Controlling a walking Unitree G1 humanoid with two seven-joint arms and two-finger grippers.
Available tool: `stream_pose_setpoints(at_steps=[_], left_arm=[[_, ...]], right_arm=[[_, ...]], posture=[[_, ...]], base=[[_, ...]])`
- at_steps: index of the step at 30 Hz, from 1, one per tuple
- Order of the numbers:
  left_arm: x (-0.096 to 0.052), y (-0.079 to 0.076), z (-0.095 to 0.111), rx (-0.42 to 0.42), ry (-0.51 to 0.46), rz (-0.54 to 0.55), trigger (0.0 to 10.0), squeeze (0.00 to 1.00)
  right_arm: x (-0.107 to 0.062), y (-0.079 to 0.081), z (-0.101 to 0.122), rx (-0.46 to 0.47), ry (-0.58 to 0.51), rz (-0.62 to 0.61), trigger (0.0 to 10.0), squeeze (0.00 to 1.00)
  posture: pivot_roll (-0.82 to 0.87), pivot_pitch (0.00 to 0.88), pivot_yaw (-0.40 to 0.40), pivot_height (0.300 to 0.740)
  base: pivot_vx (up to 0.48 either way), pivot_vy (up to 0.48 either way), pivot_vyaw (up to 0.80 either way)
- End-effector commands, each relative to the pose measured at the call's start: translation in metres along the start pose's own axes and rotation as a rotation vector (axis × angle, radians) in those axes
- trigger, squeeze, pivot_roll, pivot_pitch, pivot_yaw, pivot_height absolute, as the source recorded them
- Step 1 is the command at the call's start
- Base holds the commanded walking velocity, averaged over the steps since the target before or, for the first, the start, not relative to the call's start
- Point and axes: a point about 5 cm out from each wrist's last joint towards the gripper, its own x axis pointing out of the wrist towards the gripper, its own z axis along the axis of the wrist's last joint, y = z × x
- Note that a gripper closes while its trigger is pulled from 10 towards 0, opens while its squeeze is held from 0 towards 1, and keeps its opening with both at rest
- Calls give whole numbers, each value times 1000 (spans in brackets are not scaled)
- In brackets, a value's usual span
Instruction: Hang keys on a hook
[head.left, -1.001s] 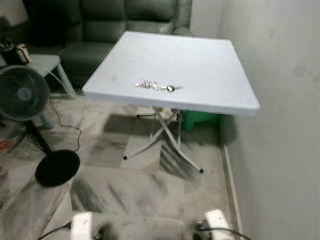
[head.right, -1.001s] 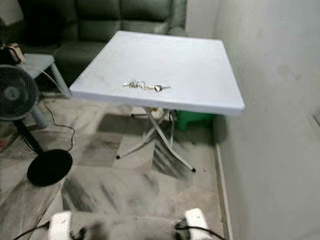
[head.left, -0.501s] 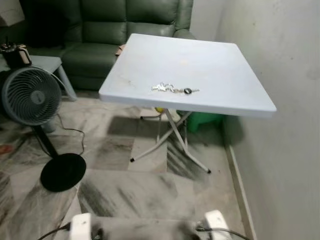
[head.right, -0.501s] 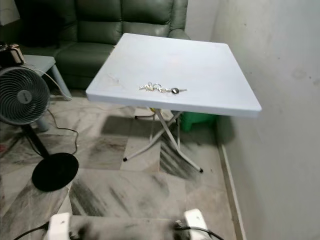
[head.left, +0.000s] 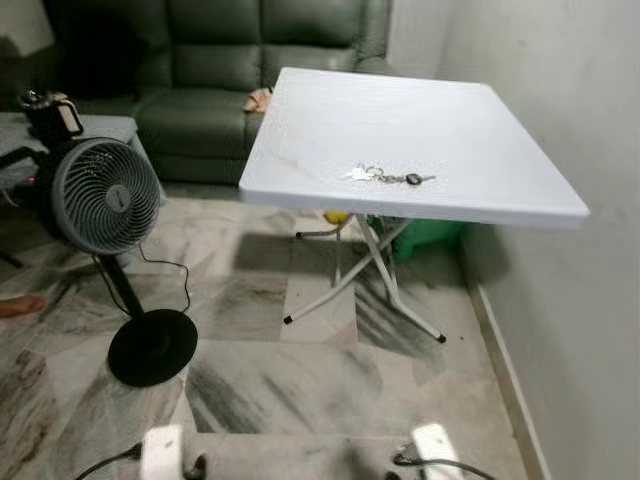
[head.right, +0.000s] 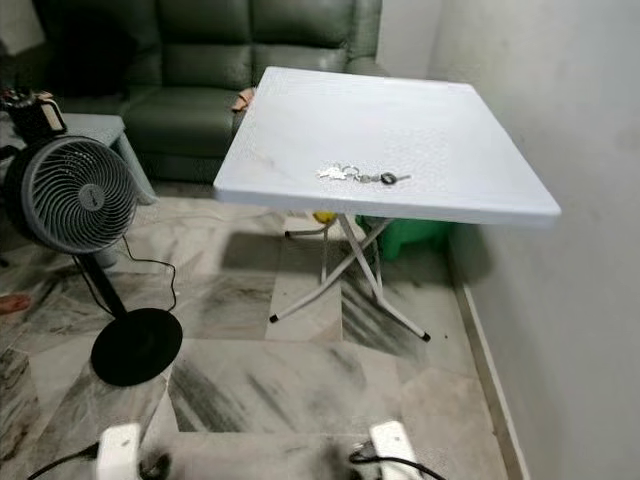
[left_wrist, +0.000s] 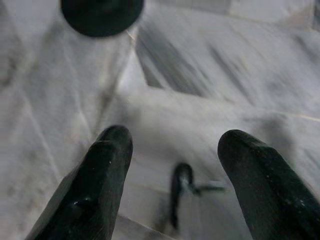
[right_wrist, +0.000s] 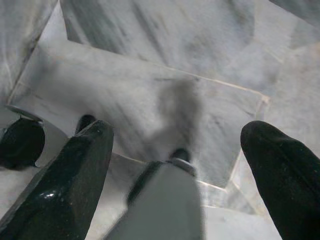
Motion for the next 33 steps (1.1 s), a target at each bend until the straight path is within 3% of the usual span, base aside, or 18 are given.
stream_pose_setpoints(at_steps=[1,8,15,19,33], left_arm=[[2,-10,3,17,-15,-23,10000,0],[3,-13,12,5,-67,-41,10000,0],[5,-16,29,-1,-171,-67,10000,0],[4,-18,52,-41,-317,-98,10000,0],[-9,-26,71,-48,-542,-155,10000,0]], right_arm=[[-4,-12,-3,-5,7,-29,10000,0],[-3,-13,6,-8,-39,-16,10000,0],[-1,-15,32,-34,-154,-5,10000,0],[-1,-17,63,-47,-302,18,10000,0],[-9,-13,100,-54,-548,84,10000,0]], posture=[[-45,0,-23,740],[-45,0,-24,740],[-47,0,-23,740],[-42,0,-25,740],[-25,0,-32,740]], base=[[0,0,0],[0,0,0],[0,0,0],[0,0,0],[0,0,0]])
